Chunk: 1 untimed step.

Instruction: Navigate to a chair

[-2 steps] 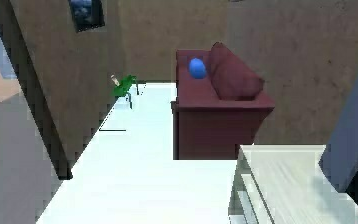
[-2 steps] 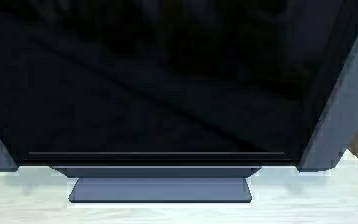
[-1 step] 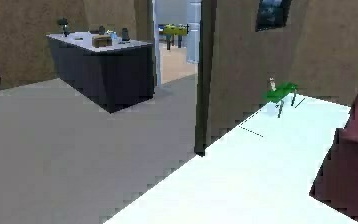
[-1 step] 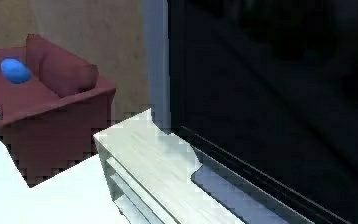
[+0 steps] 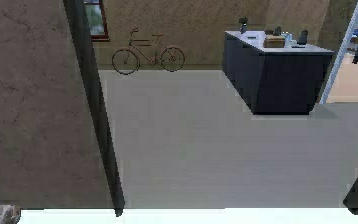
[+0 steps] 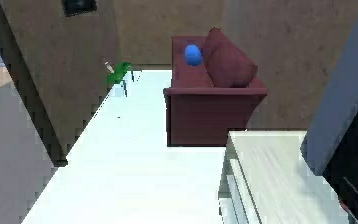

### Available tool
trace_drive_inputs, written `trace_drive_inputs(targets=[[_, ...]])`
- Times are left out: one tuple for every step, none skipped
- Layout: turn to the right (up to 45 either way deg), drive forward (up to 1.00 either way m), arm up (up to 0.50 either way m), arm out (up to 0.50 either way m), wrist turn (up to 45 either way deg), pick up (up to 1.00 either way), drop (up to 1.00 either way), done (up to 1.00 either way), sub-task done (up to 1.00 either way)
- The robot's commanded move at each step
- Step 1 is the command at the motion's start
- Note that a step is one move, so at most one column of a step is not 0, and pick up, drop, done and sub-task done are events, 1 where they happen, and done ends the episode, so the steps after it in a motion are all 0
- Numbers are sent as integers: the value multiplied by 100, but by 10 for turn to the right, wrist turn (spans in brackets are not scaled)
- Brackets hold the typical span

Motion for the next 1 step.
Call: trace_drive_inputs(targets=[[0, 25, 0, 0, 0, 0, 0, 0, 0]])
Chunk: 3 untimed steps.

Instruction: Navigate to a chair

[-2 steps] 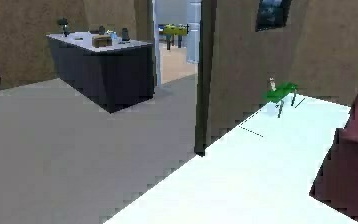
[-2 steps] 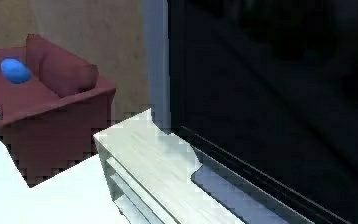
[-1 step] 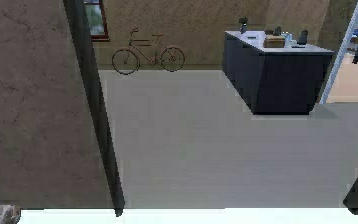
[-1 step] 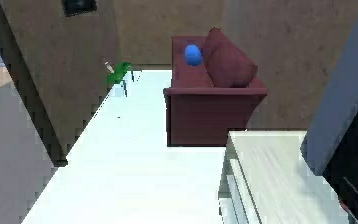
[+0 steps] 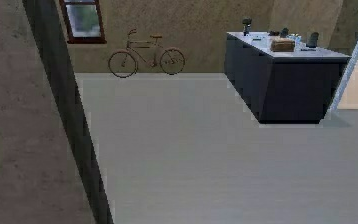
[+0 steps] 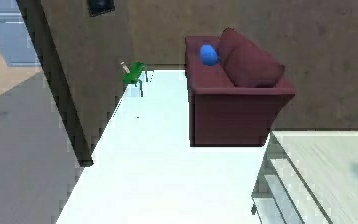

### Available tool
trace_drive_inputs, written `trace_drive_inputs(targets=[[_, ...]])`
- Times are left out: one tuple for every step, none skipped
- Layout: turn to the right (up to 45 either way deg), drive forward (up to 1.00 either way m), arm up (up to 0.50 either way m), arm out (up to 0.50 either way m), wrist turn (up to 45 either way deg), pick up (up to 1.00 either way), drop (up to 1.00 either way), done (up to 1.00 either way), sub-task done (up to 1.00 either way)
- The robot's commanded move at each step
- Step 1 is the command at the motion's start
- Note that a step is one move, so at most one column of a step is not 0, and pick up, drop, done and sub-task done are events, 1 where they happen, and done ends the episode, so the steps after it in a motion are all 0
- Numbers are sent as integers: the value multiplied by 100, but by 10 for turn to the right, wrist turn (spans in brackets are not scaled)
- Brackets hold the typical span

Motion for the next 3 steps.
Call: trace_drive_inputs(targets=[[90, 0, 0, 0, 0, 0, 0, 0, 0], [0, 50, 0, 0, 0, 0, 0, 0, 0], [-270, 0, 0, 0, 0, 0, 0, 0, 0]])
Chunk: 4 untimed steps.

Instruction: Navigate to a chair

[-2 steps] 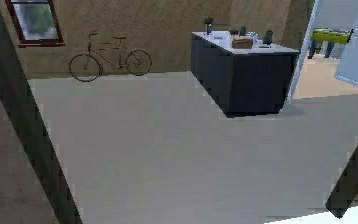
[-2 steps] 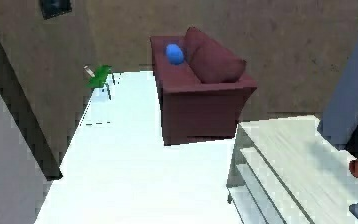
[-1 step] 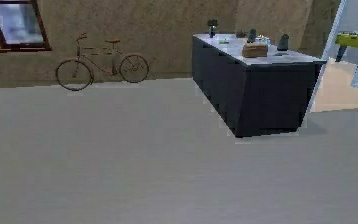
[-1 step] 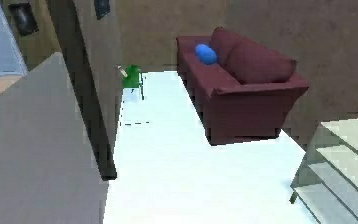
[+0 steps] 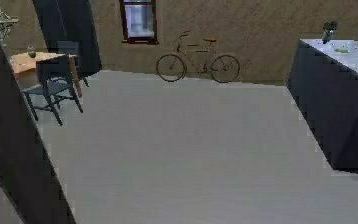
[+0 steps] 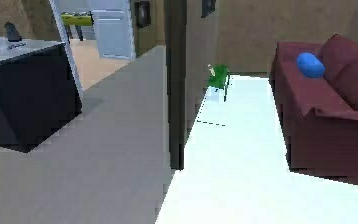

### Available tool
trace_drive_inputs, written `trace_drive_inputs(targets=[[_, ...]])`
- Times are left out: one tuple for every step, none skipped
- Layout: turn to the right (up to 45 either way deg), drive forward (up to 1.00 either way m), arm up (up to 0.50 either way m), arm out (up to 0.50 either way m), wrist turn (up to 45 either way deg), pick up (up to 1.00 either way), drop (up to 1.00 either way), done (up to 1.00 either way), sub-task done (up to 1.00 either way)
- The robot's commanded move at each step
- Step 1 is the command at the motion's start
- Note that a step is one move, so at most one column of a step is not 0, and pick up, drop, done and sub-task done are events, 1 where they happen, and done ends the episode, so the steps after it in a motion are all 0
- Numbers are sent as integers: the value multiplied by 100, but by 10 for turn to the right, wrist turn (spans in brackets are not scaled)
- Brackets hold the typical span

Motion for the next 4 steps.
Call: trace_drive_inputs(targets=[[0, 100, 0, 0, 0, 0, 0, 0, 0], [-150, 0, 0, 0, 0, 0, 0, 0, 0], [0, 5, 0, 0, 0, 0, 0, 0, 0], [-390, 0, 0, 0, 0, 0, 0, 0, 0]])
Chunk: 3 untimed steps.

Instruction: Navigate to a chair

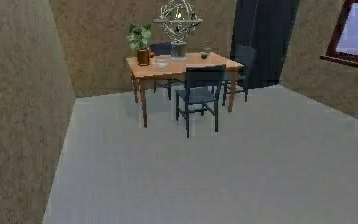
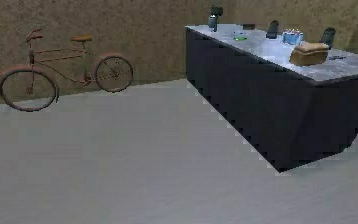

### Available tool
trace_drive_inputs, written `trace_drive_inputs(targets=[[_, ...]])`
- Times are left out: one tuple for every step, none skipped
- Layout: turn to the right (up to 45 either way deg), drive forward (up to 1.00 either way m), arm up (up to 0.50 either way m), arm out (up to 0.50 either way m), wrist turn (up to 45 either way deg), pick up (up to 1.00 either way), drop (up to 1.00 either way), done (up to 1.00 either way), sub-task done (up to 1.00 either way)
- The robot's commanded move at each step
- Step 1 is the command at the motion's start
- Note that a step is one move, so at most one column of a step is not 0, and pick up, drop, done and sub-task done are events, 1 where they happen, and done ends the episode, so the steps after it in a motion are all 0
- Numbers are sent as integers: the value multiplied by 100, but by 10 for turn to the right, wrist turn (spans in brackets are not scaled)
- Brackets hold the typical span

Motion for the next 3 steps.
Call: trace_drive_inputs(targets=[[0, 100, 0, 0, 0, 0, 0, 0, 0], [-120, 0, 0, 0, 0, 0, 0, 0, 0], [0, 15, 0, 0, 0, 0, 0, 0, 0]])
